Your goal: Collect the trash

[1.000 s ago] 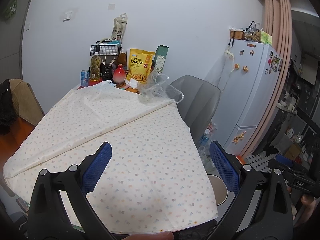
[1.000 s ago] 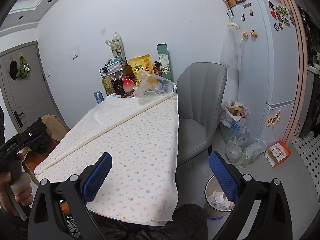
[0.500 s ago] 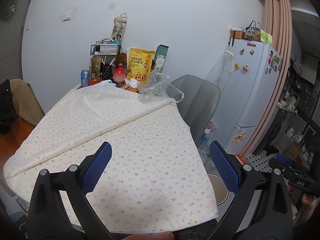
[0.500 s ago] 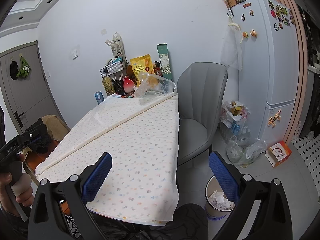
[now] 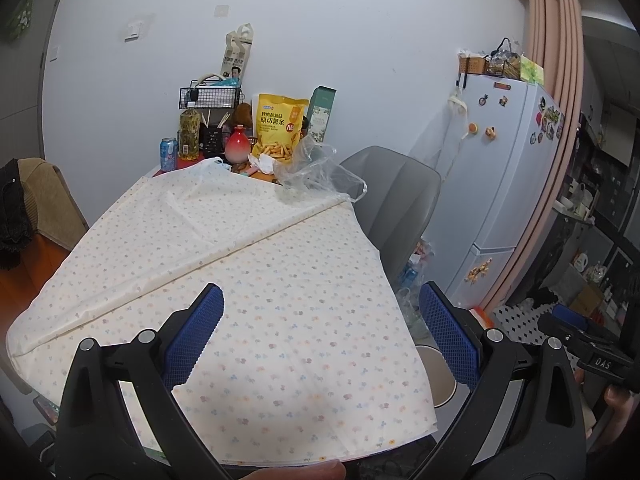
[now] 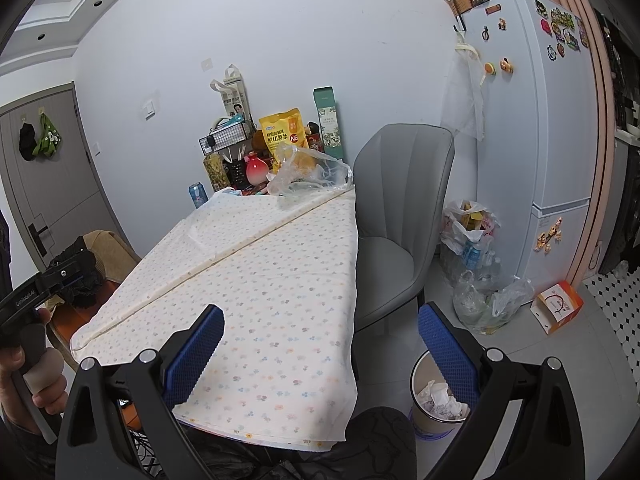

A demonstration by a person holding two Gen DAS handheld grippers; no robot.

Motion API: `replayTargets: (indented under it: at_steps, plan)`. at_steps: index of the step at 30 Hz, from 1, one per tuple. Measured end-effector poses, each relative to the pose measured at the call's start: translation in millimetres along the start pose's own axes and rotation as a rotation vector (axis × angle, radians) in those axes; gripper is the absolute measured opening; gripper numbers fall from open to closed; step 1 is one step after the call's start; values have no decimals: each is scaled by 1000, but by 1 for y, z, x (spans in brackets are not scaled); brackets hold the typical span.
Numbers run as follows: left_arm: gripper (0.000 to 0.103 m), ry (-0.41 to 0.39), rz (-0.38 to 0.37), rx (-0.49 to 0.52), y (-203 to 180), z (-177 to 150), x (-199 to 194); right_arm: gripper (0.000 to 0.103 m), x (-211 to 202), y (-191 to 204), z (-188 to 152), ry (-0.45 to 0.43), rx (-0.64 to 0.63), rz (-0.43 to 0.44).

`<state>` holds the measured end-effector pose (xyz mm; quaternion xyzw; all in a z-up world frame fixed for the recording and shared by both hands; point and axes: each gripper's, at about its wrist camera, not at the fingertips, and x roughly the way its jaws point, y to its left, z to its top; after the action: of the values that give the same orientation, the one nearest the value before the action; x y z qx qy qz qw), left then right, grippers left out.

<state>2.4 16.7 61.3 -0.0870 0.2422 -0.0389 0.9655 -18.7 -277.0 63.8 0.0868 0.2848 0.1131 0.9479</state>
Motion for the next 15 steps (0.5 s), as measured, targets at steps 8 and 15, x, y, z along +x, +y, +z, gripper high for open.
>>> replayTargets:
  at_steps: [8,15]
  plan:
    - [97,9,4,13,-1,-2,3,95,1,1,-1,3,2,-1]
    - [97,14,2,15,-1,-1,3,95,1,1,-1,2,2,0]
